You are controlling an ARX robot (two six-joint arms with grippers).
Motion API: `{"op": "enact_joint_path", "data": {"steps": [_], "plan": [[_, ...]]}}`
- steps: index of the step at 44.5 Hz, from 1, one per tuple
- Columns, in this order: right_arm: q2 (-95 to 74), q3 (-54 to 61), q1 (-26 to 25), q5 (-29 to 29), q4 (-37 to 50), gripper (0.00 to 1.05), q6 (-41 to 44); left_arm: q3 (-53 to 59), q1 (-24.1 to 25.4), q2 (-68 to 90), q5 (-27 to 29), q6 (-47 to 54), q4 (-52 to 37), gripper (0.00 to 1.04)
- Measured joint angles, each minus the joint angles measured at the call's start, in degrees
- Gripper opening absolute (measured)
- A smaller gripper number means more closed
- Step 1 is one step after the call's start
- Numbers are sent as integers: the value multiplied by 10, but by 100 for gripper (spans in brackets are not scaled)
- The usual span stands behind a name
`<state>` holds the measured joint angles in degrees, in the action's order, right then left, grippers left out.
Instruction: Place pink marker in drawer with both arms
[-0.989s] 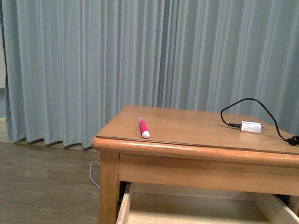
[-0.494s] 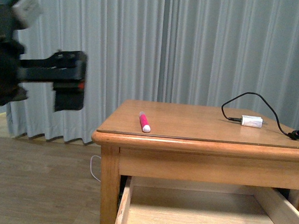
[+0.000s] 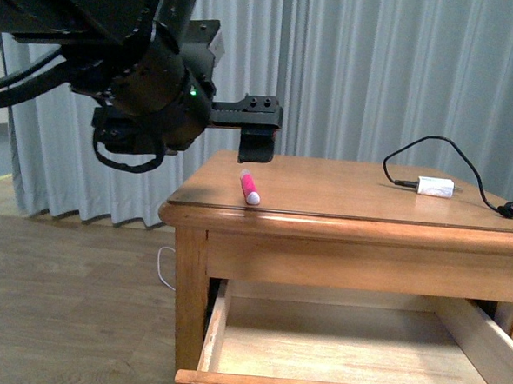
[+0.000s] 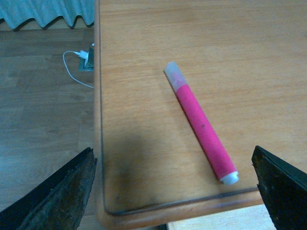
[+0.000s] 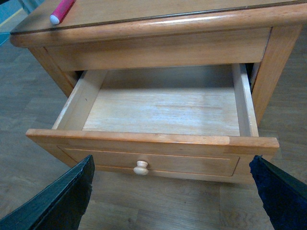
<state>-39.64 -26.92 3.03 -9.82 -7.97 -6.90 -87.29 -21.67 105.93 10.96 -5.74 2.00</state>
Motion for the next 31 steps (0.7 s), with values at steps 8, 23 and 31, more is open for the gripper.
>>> {"op": "enact_joint_path", "data": {"steps": [8,23,31], "plan": [[0,0,0,0,0,96,0,-79,-6,62,0,-7,48,99],[0,0,0,0,0,96,0,-167,-9,135,-7,-19,98,99],[0,0,0,0,0,96,0,-182,-18,151,-6,-11,105,99]]}}
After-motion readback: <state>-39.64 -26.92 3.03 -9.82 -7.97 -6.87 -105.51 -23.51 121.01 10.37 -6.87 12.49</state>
